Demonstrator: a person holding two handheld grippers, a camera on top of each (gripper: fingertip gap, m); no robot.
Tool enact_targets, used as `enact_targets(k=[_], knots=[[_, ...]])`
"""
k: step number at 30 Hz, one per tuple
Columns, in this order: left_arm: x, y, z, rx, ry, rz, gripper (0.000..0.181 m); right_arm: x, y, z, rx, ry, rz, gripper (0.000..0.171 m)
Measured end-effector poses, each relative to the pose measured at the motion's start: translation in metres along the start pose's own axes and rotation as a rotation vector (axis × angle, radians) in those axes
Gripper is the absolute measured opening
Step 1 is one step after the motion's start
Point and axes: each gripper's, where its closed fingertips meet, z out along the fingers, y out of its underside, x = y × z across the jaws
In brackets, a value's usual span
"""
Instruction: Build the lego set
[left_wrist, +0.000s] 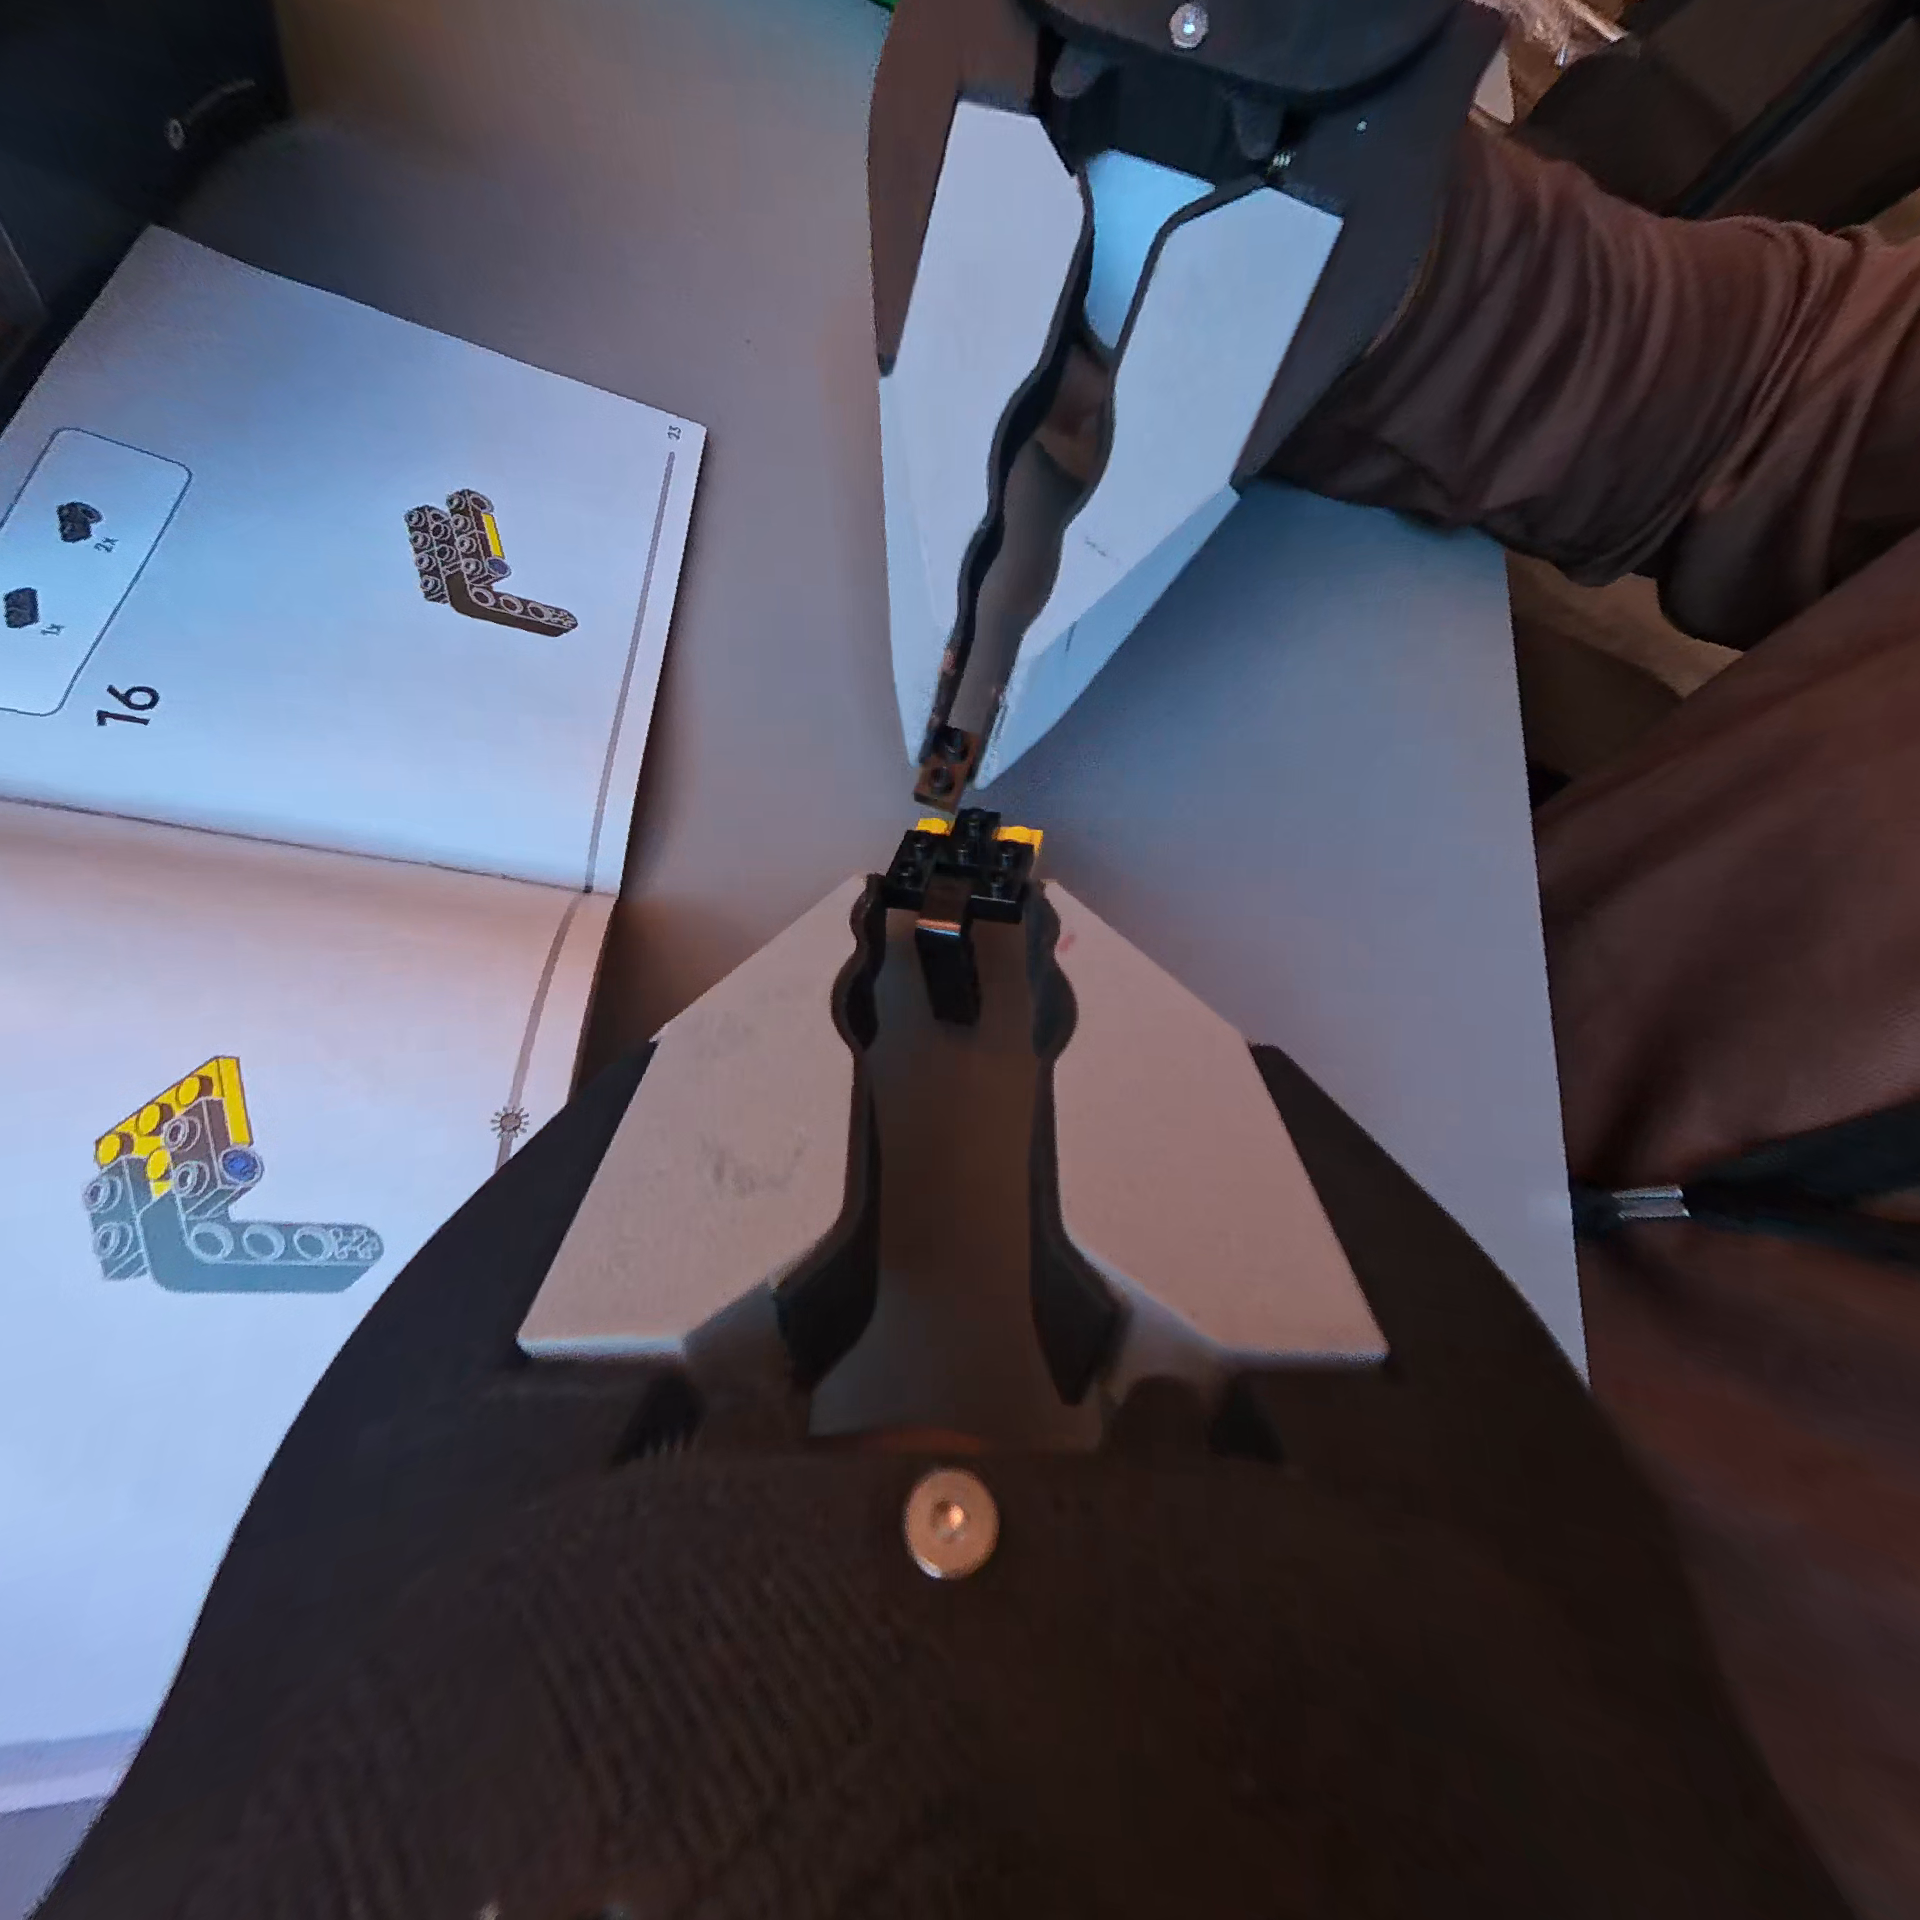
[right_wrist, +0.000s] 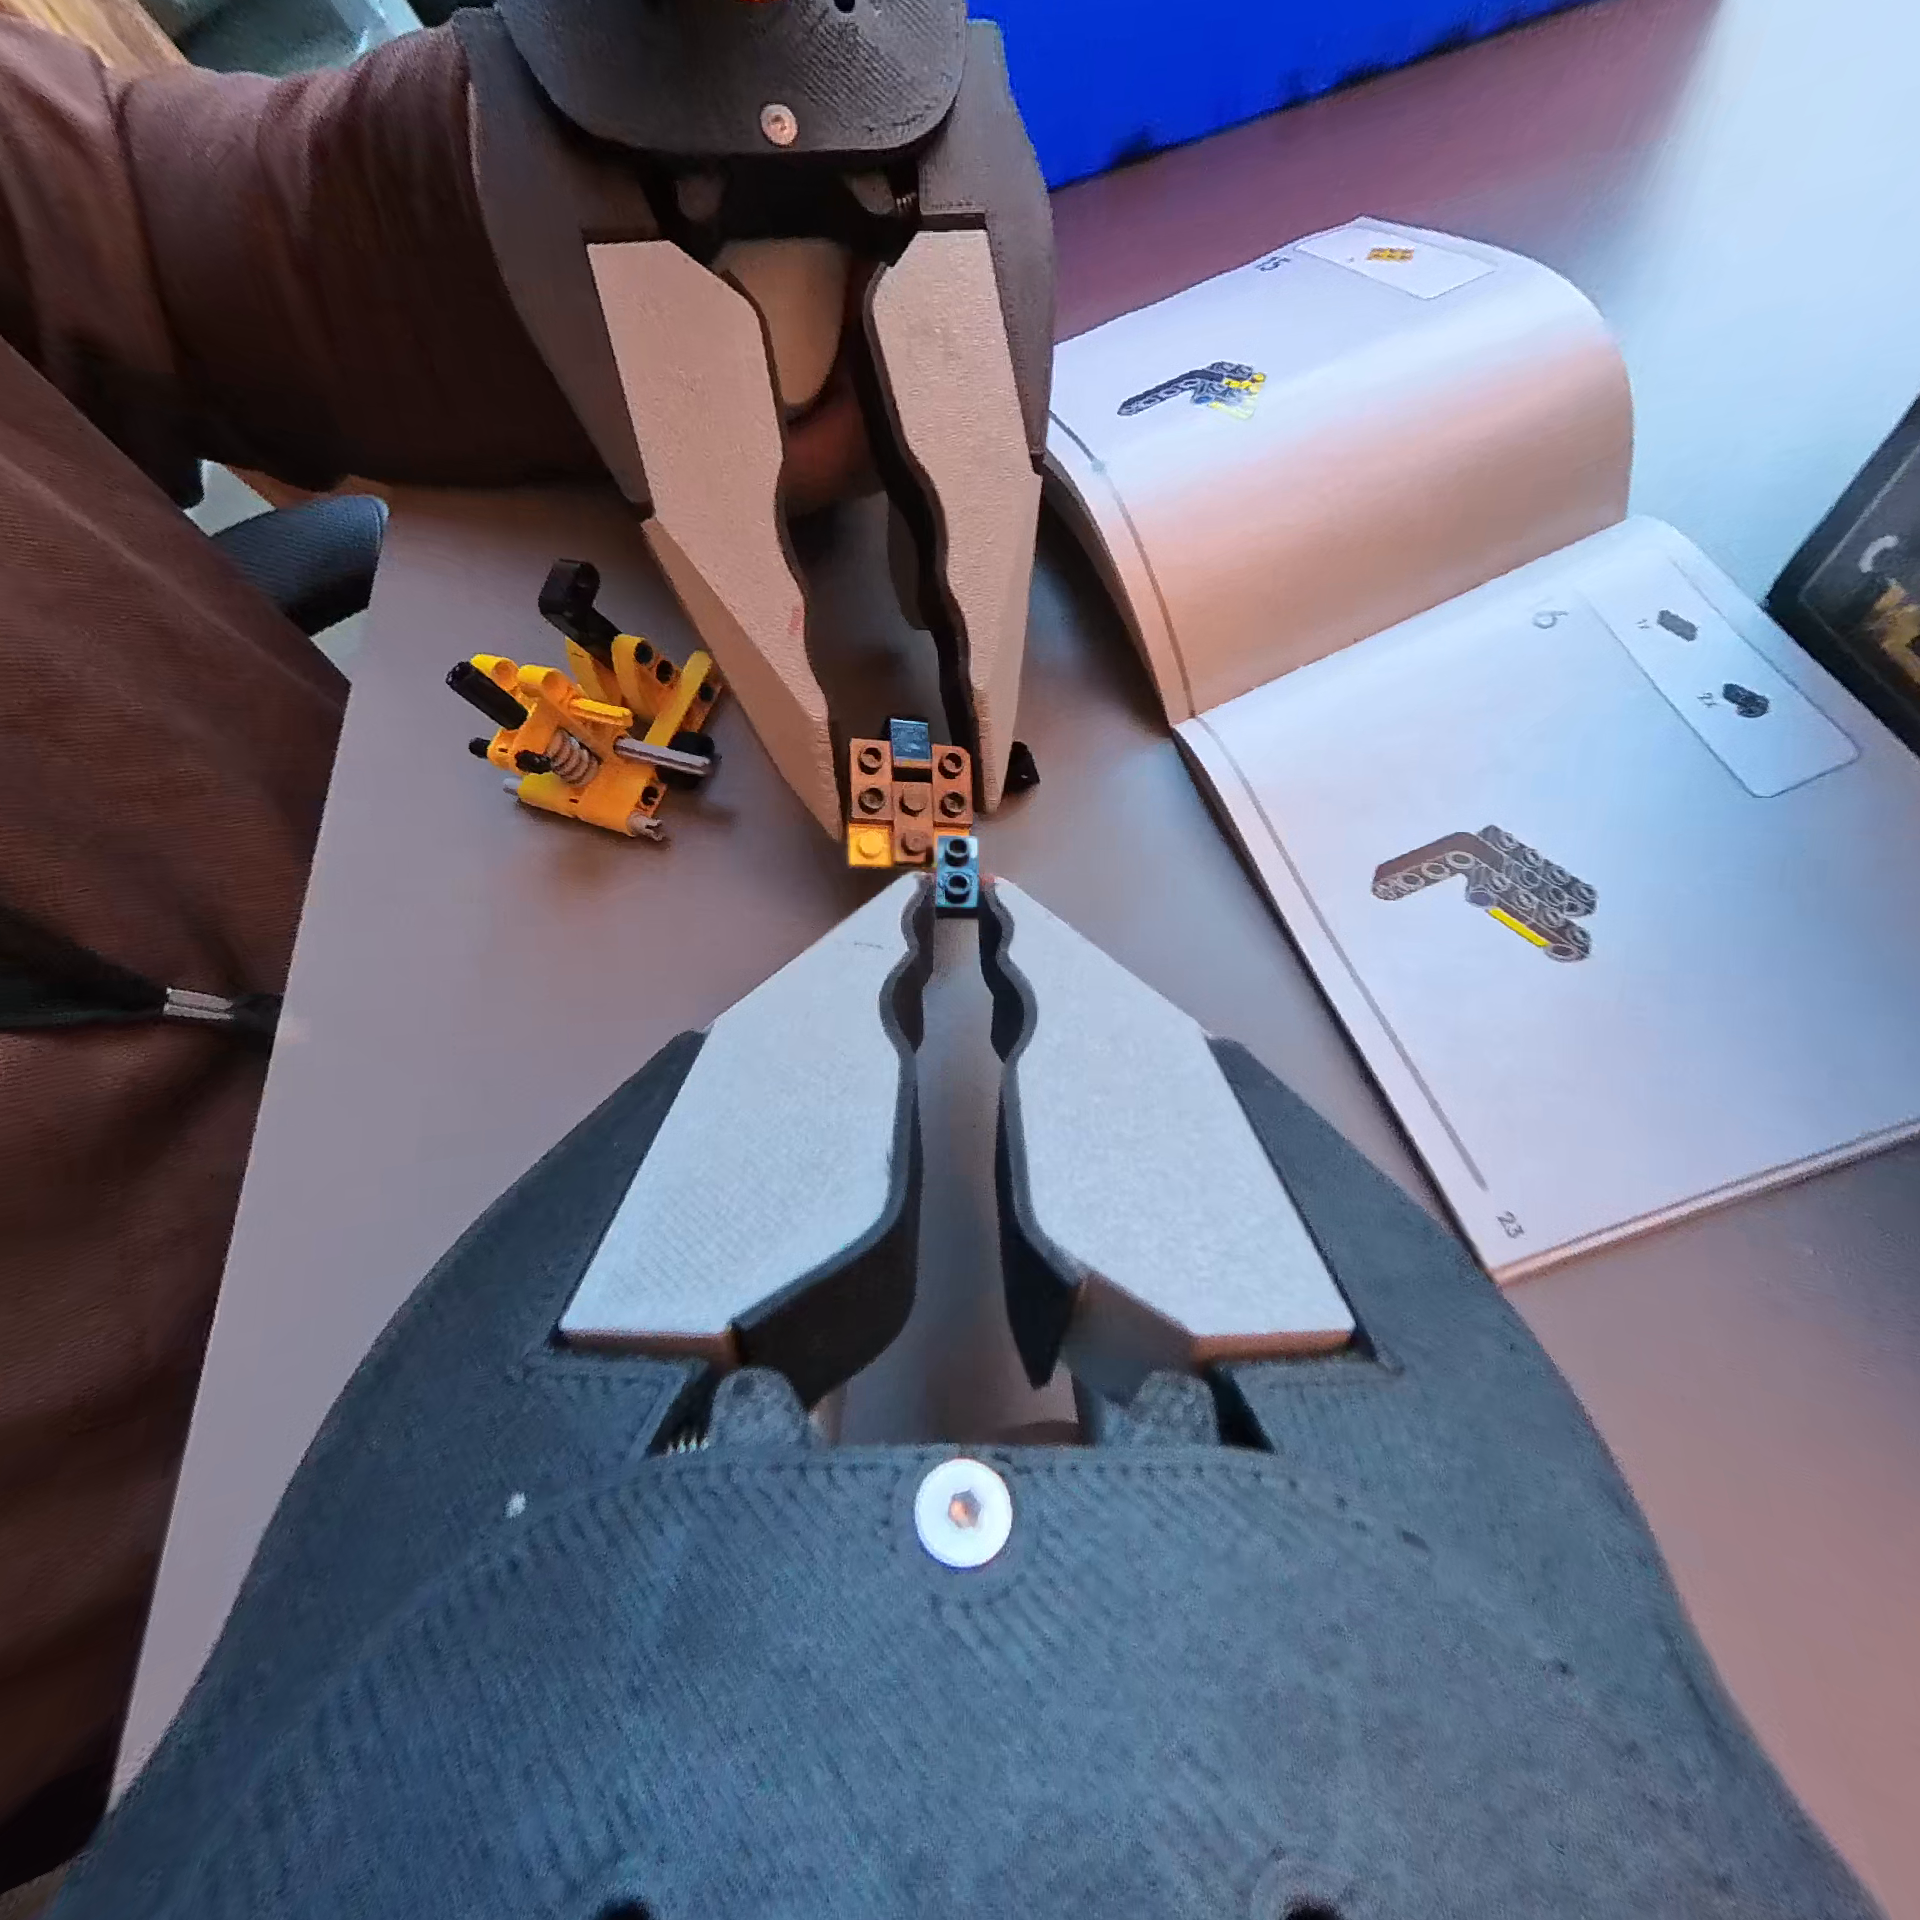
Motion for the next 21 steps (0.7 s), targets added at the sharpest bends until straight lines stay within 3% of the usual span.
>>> enact_targets(k=[1,11,21], knots=[[0.0,0.0,0.0,0.003,0.001,-0.003,0.024,-0.001,0.0,0.0,0.0,-0.003,0.0,0.004],[-0.005,-0.009,-0.005,0.066,0.017,-0.069,0.024,-0.008,-0.02,-0.009,0.112,-0.103,0.122,0.005],[0.017,-0.049,-0.016,0.341,0.141,-0.063,0.024,-0.012,-0.041,-0.038,0.115,-0.019,0.027,0.004]])
